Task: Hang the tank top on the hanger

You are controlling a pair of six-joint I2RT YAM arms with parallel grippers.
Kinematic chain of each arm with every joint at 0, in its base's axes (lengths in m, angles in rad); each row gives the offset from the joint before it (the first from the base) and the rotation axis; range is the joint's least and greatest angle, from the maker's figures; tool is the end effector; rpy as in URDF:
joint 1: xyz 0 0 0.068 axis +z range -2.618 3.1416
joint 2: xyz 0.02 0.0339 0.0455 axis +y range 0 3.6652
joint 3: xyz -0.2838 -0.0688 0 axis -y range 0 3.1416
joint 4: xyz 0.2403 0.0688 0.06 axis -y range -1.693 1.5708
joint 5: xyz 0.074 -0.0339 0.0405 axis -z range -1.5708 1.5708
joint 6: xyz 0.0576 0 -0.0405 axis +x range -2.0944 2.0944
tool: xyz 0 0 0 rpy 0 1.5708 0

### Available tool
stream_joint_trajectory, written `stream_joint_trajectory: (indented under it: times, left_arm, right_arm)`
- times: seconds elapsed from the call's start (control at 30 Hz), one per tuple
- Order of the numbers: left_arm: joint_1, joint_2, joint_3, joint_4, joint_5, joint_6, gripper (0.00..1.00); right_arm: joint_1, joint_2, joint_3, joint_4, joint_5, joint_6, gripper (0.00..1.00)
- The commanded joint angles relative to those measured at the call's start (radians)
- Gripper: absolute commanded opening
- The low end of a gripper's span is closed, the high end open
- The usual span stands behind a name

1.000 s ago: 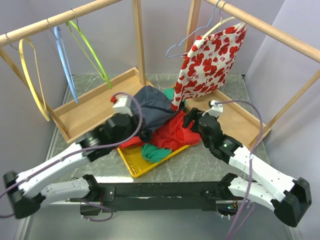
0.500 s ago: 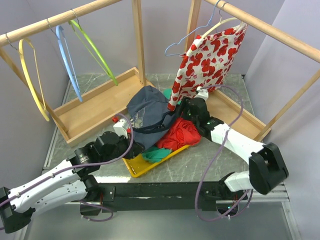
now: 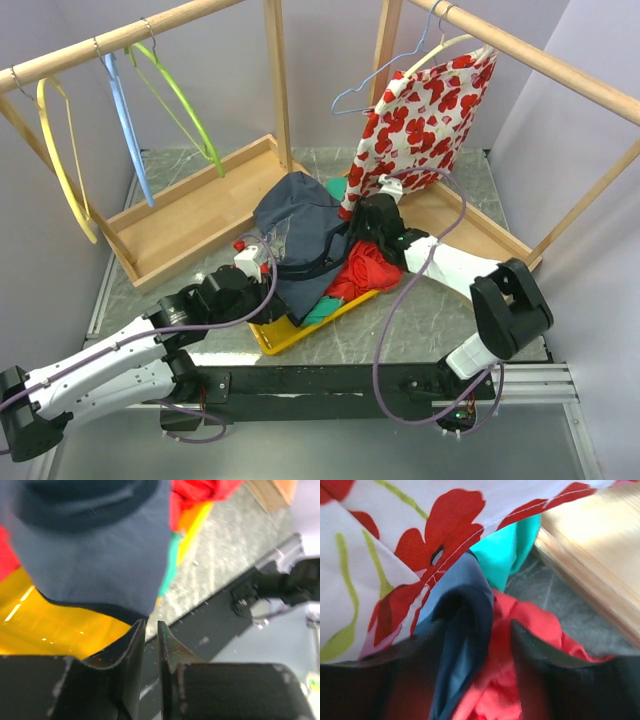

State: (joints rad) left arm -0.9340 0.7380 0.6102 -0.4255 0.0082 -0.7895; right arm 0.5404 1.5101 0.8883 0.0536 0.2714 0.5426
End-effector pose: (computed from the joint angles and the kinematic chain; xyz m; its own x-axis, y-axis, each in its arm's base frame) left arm 0.0995 -0.1353 0.2642 -0.7938 -0.1207 -0.5961 0.3472 0.7147 -0.6071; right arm 0.3014 0.1628 0.2359 -0.5510 0.2495 -0.7963 -0.0203 0.9500 0.3117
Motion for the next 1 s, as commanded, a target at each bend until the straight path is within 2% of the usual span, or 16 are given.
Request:
stream_joint_trajectory:
  times: [0.0,0.03,0.07,0.1,0.13,0.17,0.23,0.27,0.33,0.57,0.77,0.8,0.97]
  left_arm:
    - [-0.003,0.043,0.045,0.004,-0.141,-0.046,0.25]
    - [-0.005,0.052,0.057,-0.021,-0.175,-0.077,0.34]
    - [-0.005,0.058,0.06,-0.028,-0.229,-0.094,0.34]
    - [-0.005,0.057,0.063,-0.033,-0.255,-0.109,0.36]
    - [-0.005,0.052,0.065,-0.047,-0.276,-0.15,0.48]
    - [-0.005,0.037,0.063,-0.053,-0.296,-0.174,0.53]
    - [-0.005,0.021,0.054,-0.074,-0.362,-0.232,0.67]
    - [-0.005,0.012,0.053,-0.088,-0.385,-0.246,0.68]
    - [-0.005,0.015,0.056,-0.127,-0.448,-0.292,0.72]
    - [-0.005,0.106,0.056,-0.133,-0.496,-0.295,0.68]
    - [-0.005,0.086,-0.033,0.059,-0.471,-0.294,0.65]
    - [-0.005,0.087,-0.044,0.074,-0.468,-0.303,0.63]
    - [-0.005,0.136,-0.04,0.194,-0.43,-0.278,0.35]
  right_arm:
    - [0.003,0.041,0.081,0.061,0.014,-0.026,0.54]
    - [0.001,0.041,0.081,0.069,0.017,-0.024,0.49]
    - [0.001,0.039,0.081,0.069,0.025,-0.017,0.4]
    - [0.001,0.033,0.074,0.069,0.026,-0.013,0.34]
    - [0.001,0.029,0.072,0.071,0.028,-0.012,0.26]
    - [0.001,0.022,0.064,0.071,0.031,-0.006,0.14]
    - [0.003,-0.001,0.043,0.075,0.04,-0.001,0.06]
    - [0.004,-0.01,0.038,0.075,0.041,0.005,0.01]
    - [0.007,-0.03,0.018,0.081,0.038,0.007,0.0]
    - [0.033,-0.059,0.009,0.066,0.04,0.019,0.0]
    - [0.055,-0.091,0.011,0.058,0.045,0.03,0.0]
    - [0.059,-0.103,0.012,0.052,0.045,0.031,0.0]
    - [0.075,-0.152,0.005,0.048,0.055,0.04,0.0]
